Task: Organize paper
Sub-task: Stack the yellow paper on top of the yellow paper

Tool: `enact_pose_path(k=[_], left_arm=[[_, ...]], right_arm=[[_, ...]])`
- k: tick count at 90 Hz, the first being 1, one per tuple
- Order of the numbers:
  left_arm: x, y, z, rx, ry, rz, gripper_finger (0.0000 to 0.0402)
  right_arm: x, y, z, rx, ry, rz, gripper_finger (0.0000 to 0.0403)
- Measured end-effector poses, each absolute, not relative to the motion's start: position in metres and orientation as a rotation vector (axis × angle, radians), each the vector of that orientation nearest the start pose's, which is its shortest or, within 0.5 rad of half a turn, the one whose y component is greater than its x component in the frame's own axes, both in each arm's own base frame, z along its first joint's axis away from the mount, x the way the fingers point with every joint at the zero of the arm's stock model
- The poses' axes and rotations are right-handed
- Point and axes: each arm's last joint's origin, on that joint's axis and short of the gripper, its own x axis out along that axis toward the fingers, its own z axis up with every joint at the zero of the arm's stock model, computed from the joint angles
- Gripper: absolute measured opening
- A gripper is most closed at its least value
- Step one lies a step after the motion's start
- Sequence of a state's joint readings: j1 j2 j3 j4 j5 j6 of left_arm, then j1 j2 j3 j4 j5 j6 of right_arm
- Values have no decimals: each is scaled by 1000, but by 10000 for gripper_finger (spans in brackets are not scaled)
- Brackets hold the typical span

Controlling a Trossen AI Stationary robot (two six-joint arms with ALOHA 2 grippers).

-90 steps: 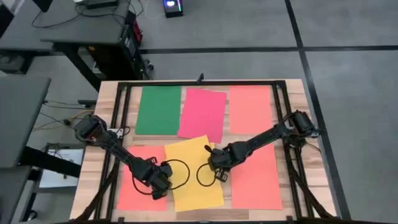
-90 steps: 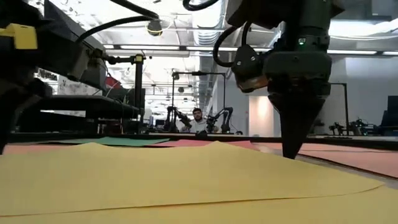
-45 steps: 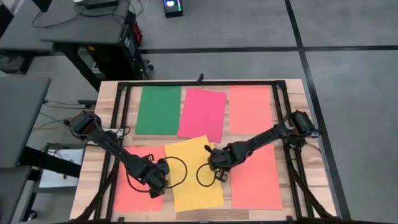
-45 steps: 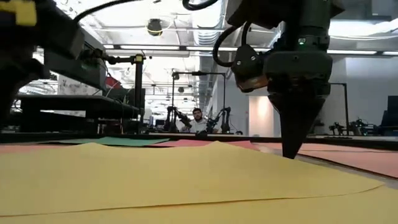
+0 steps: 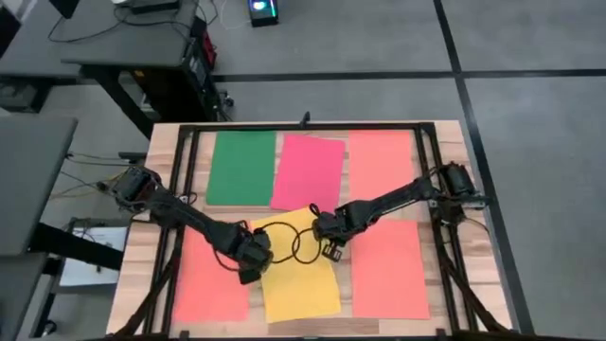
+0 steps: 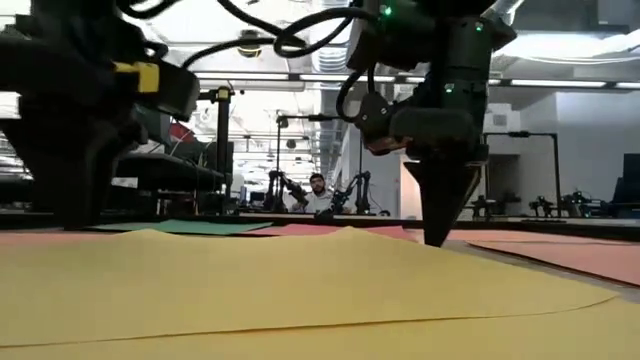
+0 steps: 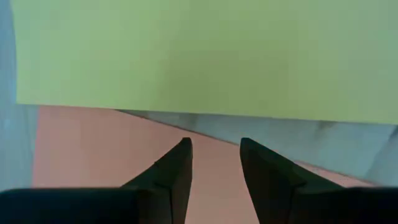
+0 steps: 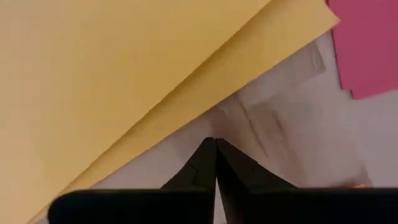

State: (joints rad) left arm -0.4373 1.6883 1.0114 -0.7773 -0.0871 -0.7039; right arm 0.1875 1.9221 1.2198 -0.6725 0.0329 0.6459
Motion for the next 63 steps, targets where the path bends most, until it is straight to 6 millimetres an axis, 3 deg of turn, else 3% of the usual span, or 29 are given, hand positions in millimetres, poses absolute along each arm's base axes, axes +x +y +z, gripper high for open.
enact_pose_path(k=[63], left_arm=[[275,-86,152,-148,1424,94,121]], right_arm=[[355,53,136,334,1353,-257,0]])
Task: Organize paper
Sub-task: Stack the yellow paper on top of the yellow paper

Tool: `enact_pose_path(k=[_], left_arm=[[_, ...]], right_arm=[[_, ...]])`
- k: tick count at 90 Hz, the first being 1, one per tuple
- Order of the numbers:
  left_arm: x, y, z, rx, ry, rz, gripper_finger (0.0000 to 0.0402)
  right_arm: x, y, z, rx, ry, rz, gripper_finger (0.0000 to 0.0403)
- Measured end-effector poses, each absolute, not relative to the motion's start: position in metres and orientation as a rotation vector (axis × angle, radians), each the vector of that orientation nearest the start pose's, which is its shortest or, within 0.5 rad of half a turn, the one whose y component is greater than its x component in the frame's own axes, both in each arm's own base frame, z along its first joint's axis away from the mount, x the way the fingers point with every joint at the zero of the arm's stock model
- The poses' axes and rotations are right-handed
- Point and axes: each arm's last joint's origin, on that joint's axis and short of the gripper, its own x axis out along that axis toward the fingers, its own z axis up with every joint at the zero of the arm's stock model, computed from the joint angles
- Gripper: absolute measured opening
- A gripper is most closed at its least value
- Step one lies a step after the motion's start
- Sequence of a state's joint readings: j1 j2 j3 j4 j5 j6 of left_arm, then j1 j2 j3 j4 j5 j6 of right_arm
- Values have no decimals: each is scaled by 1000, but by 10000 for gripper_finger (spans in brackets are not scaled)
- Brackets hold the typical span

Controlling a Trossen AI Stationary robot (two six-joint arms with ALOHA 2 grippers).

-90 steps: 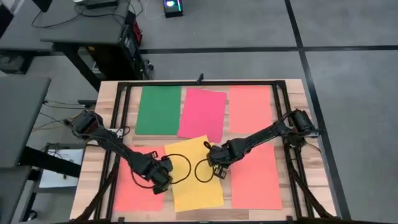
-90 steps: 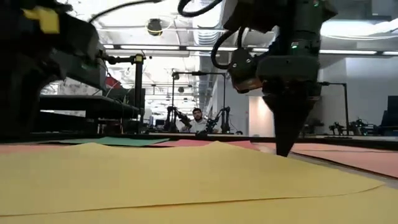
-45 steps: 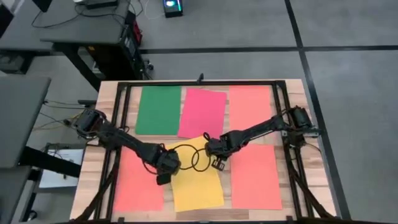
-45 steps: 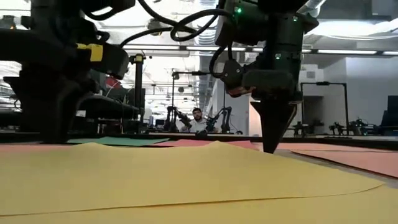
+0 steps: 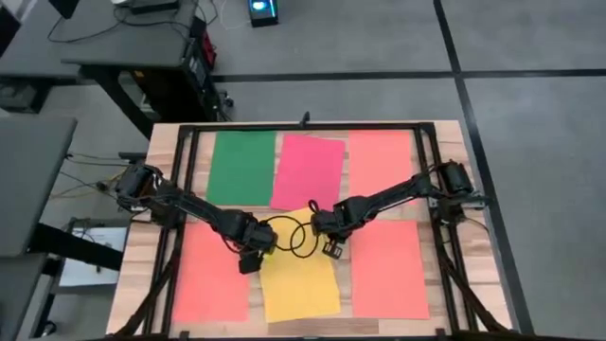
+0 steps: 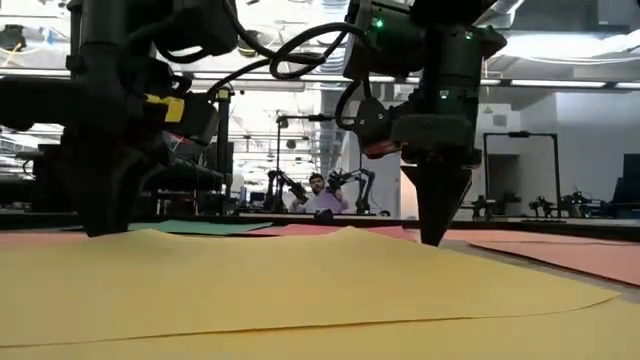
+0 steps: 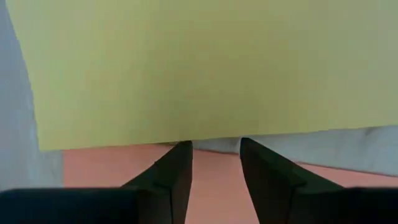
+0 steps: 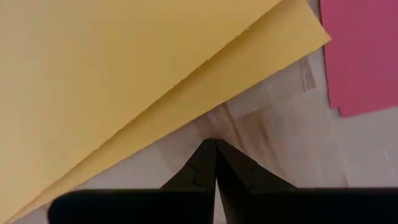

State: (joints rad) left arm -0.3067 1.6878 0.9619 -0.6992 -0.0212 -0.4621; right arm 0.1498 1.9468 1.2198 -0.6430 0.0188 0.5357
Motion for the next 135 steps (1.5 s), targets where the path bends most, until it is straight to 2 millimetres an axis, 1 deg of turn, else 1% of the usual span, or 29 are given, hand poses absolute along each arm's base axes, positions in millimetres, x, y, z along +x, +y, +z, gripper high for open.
enact_pose_path(k=[12,24,31,53,90,109,127,135], left_arm=[[279,-86,153,-114,1390,47,120],[281,-86,153,-86,1368,14,120],[281,-87,153,-79,1365,6,120],[281,-85,153,-60,1366,-2,120],[284,-76,153,-64,1359,36,120],[283,-75,153,-51,1368,49,120],[279,-74,153,-64,1404,78,120],[279,-74,153,-72,1405,85,120]], right_arm=[[357,54,136,301,1335,-225,0],[357,60,136,218,1325,-177,0],[358,62,136,205,1319,-168,0],[358,65,136,203,1314,-157,0],[353,86,136,205,1325,-156,0],[350,91,136,230,1346,-155,0],[340,90,143,264,1402,-194,0],[337,91,152,280,1386,-188,0]])
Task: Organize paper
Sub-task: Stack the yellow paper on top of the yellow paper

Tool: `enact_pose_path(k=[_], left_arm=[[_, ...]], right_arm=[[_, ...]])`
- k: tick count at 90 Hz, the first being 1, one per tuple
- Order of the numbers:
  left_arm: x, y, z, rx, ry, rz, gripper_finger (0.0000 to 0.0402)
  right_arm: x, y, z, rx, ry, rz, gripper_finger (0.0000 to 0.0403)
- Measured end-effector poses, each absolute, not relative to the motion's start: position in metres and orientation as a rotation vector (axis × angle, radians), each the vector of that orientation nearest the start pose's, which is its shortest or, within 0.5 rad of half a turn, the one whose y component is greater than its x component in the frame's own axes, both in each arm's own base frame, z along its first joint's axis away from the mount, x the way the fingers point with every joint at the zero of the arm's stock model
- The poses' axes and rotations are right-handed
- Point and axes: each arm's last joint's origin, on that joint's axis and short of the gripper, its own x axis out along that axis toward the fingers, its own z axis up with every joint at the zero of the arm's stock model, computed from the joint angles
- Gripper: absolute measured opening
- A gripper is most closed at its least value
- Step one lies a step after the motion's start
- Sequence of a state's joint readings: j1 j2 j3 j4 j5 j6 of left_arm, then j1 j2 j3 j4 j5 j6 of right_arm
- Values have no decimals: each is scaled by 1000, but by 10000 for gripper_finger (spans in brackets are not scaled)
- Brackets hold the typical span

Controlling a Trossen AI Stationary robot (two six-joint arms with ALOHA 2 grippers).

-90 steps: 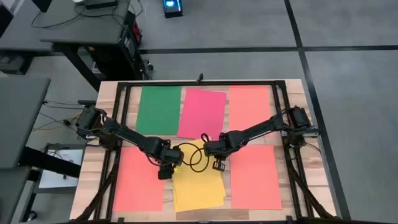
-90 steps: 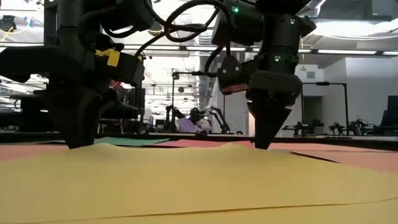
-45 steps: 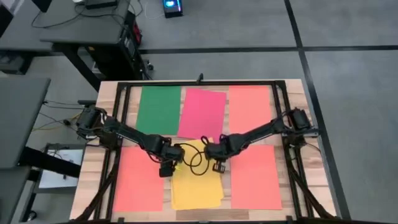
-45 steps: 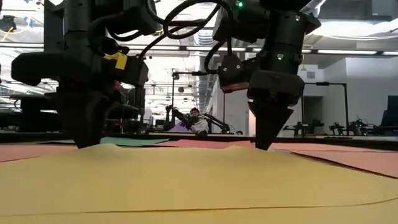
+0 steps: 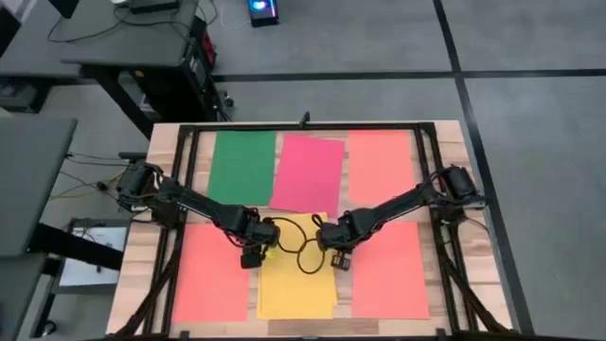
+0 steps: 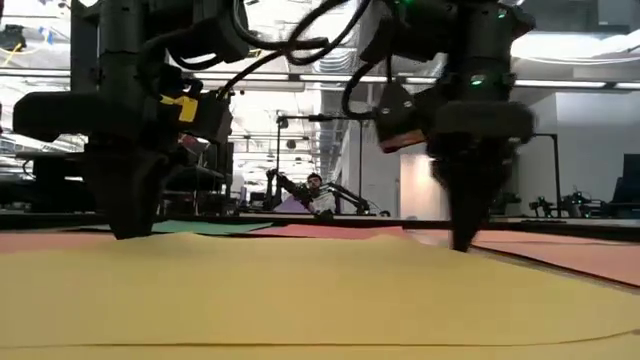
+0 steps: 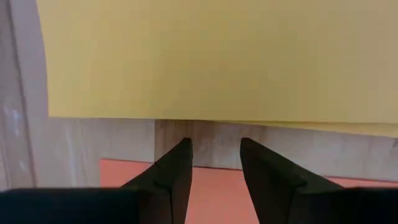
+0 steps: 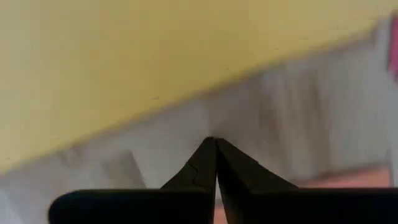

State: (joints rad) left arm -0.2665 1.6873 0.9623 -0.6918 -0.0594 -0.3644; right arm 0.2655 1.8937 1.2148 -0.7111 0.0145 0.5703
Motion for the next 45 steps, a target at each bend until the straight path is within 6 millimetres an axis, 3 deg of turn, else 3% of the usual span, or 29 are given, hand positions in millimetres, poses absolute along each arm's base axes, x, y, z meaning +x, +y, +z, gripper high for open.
enact_pose_path(k=[22,45], left_arm=[[275,-90,157,-94,1420,103,120],[261,-143,160,-159,1350,49,120]], right_arm=[[333,106,169,311,1307,-187,0],[326,151,168,332,1246,-107,0]])
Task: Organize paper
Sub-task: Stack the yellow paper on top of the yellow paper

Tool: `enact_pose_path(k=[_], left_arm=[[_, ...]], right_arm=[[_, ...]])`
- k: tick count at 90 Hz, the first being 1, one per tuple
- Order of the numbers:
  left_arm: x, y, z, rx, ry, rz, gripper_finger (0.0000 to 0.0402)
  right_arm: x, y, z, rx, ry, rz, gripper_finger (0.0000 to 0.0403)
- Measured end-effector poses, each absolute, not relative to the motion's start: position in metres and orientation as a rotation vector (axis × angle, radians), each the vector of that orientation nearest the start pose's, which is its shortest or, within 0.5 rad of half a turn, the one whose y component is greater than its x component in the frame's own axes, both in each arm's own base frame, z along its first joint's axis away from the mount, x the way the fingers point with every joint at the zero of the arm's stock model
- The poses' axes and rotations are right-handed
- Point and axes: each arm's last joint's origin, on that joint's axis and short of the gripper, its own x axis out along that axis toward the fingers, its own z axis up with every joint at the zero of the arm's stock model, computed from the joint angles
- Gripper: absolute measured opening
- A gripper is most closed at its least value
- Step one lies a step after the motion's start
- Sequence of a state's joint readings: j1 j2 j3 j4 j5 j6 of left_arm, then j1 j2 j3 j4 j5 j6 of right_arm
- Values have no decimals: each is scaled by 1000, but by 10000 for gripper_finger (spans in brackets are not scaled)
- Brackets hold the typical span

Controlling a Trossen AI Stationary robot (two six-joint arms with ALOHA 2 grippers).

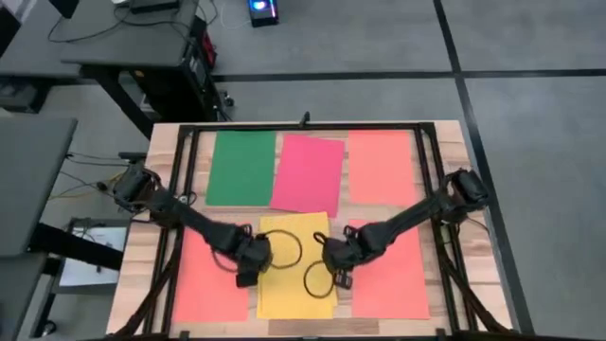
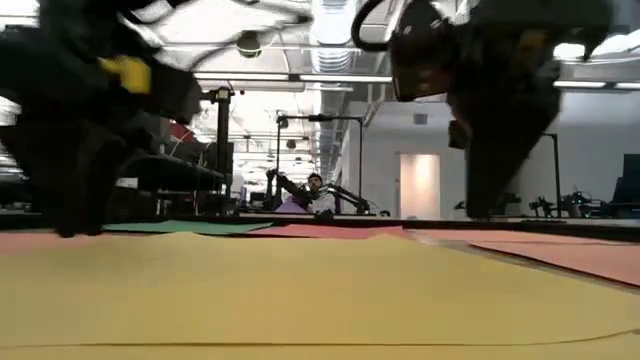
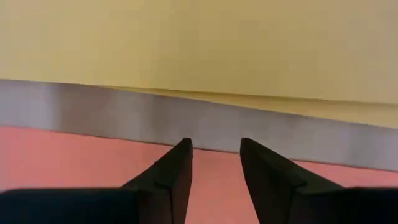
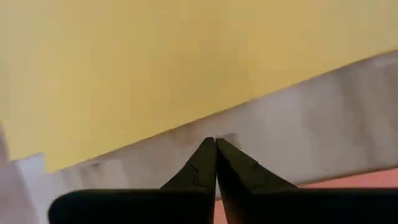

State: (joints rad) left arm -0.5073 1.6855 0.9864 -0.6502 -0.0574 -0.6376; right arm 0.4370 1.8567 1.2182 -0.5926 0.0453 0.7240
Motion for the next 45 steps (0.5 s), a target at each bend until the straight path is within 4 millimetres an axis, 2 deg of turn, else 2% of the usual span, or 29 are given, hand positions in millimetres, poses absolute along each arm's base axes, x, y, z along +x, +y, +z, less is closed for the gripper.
enact_pose_path(k=[16,30,45], left_arm=[[249,-177,162,-228,1291,-3,120],[243,-191,163,-278,1268,-12,120],[247,-206,145,-296,1257,-45,120]], right_arm=[[325,174,157,385,1221,-95,0],[321,182,148,401,1252,-123,0],[320,191,146,446,1232,-123,0]])
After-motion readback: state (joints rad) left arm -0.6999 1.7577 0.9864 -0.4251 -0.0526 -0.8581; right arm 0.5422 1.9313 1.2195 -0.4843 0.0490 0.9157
